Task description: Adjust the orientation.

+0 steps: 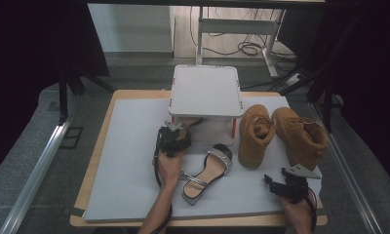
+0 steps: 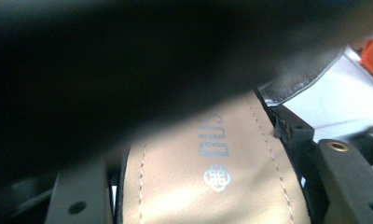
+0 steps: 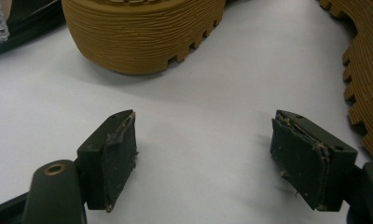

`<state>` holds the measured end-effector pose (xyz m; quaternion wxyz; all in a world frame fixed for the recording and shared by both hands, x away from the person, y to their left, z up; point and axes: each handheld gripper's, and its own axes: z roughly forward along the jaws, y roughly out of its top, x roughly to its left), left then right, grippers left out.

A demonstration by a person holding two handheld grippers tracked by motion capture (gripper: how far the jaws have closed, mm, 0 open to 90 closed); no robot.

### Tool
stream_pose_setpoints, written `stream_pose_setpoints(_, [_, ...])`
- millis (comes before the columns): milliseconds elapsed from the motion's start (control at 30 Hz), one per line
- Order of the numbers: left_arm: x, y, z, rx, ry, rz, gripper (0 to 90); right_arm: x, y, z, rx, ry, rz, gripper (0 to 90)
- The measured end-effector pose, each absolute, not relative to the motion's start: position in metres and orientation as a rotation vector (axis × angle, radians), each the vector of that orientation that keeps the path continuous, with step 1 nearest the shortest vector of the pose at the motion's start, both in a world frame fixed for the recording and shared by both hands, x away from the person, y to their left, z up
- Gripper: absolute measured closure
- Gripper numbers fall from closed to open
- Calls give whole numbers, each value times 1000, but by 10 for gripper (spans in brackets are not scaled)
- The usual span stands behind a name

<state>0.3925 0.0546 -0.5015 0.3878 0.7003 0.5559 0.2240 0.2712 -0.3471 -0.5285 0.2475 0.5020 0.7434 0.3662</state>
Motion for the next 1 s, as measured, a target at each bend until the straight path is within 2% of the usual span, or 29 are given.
stream_pose_setpoints(733, [408,55,-512,1809,1433,528,378,271,-347,-529,1368,2026,998,225])
stream_pose_setpoints(933, [407,60,-513,1814,1427,465,267,271,-347,-529,1368,2026,998,225])
stream_pose_setpoints(1000, [404,60,-511,1830,1418,475,259,271,-347,-529,1368,2026,998,225])
